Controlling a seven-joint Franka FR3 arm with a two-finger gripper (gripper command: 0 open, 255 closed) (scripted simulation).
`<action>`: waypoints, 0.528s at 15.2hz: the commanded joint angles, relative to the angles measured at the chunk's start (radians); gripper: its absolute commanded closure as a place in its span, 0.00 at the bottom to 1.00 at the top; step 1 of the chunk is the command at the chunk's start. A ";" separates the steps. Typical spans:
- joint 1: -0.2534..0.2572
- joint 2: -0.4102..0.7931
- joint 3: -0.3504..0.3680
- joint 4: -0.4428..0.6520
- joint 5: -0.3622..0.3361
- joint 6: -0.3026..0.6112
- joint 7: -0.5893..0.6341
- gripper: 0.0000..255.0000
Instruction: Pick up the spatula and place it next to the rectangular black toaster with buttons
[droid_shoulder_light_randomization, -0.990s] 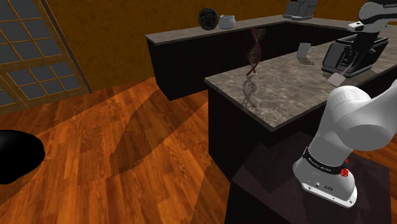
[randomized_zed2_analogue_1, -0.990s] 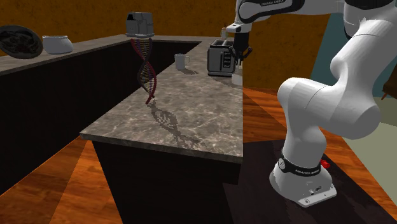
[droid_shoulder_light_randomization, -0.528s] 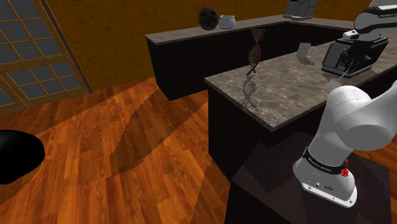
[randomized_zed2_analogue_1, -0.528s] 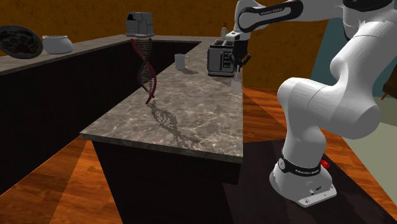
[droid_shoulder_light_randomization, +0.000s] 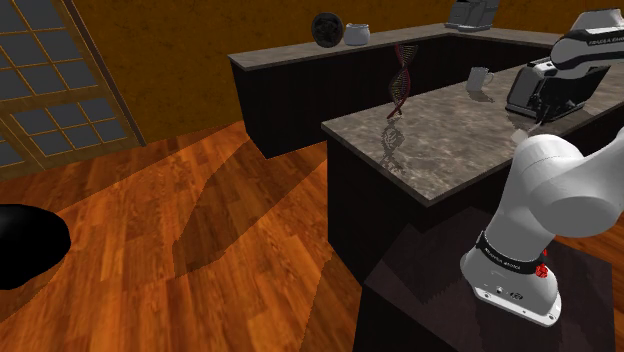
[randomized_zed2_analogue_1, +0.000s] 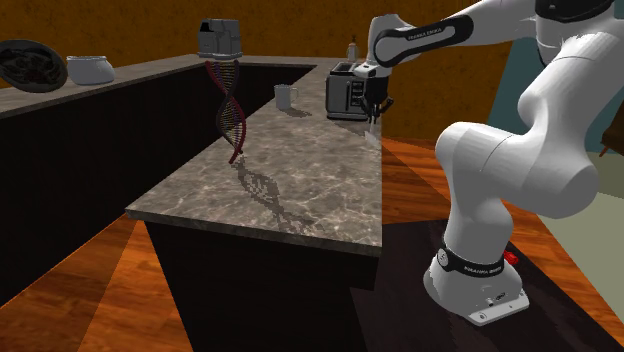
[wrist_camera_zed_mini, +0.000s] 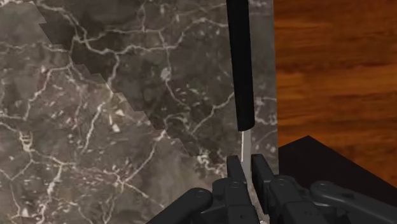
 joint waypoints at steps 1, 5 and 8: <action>0.007 -0.006 -0.018 -0.014 -0.014 0.019 0.009 1.00; 0.023 -0.020 -0.058 -0.033 -0.044 0.055 0.024 1.00; 0.027 -0.023 -0.068 -0.037 -0.051 0.063 0.028 1.00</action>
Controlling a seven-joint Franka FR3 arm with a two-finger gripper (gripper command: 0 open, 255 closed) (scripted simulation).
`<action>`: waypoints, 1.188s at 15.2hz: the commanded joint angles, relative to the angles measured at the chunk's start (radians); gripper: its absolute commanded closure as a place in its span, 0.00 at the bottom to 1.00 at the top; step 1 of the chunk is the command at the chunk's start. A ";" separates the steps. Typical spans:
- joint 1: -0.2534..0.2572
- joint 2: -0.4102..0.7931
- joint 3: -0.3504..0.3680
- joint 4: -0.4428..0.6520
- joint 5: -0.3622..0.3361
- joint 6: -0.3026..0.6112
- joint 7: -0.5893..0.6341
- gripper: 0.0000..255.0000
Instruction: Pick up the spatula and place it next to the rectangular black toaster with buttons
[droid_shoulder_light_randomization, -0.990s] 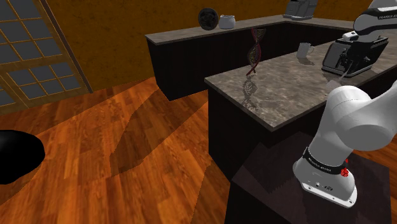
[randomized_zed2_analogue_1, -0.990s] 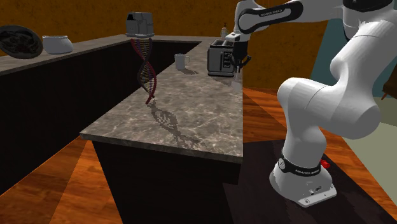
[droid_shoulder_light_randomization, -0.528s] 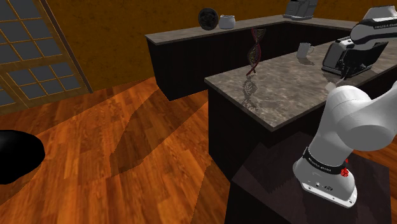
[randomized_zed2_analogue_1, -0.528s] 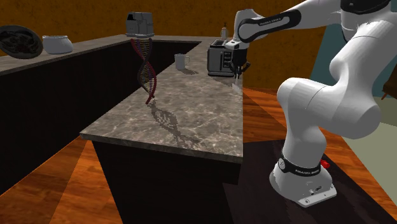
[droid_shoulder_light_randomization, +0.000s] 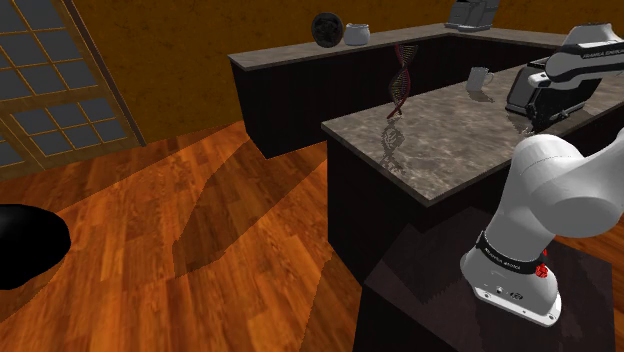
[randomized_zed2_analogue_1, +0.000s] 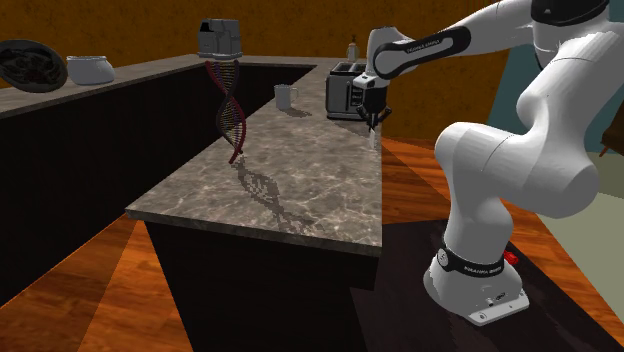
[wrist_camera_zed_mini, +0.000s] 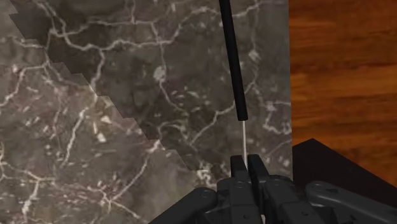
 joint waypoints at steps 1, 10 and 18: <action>0.003 -0.003 -0.006 -0.002 -0.003 0.002 0.000 1.00; 0.003 -0.004 -0.006 -0.001 -0.003 0.001 -0.001 0.00; -0.042 0.030 0.094 0.036 0.066 -0.080 -0.030 0.00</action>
